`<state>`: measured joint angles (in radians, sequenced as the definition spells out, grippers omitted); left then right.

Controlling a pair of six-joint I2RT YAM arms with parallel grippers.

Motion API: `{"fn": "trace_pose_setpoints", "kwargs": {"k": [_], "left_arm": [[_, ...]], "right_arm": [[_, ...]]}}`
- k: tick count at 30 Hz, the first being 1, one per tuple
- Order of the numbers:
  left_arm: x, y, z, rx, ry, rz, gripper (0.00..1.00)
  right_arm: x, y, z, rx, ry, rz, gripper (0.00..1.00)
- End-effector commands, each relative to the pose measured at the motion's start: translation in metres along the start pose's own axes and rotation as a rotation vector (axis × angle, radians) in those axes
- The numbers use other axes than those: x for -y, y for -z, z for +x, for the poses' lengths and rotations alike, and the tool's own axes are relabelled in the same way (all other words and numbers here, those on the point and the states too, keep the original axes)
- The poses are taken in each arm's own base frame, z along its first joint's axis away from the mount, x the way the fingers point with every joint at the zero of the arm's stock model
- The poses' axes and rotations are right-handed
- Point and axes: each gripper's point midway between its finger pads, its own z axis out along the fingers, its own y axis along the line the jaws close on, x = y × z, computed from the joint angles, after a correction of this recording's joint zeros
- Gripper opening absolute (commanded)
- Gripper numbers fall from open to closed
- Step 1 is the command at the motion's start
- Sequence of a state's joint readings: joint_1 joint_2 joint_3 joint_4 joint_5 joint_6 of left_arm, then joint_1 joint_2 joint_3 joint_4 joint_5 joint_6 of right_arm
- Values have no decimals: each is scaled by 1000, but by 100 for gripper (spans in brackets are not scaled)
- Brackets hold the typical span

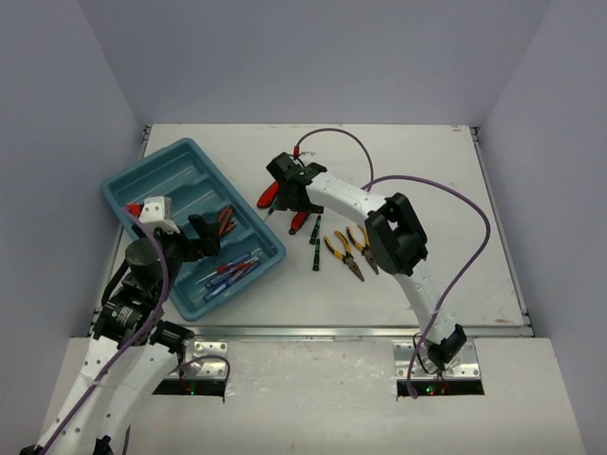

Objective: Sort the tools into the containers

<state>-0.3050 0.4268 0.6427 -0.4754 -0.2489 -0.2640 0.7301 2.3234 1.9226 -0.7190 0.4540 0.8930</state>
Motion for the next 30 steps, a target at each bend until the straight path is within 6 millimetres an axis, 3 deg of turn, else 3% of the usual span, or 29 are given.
{"fn": "trace_pose_setpoints", "kwargs": {"k": [1,12,16,18,21,27,30], "left_arm": [[14,3,-14,61,28,71,100],[22,5,-12,55,24,110,100],[24,4,-10,46,22,116,100],[24,3,-9,39,19,116,100],[27,2,-7,28,14,128,100],[31,1,-10,19,13,138,100],[44,1,-16,14,70,189,100]], "right_arm": [[-1,-2,-10,49,-40,55,78],[-6,-36,6,13,-87,57,63],[-4,-40,7,9,-99,53,41],[1,-34,3,27,-115,66,32],[8,-22,-5,58,-135,75,29],[14,25,-35,145,-146,2,23],[14,52,-48,203,-128,-78,15]]}}
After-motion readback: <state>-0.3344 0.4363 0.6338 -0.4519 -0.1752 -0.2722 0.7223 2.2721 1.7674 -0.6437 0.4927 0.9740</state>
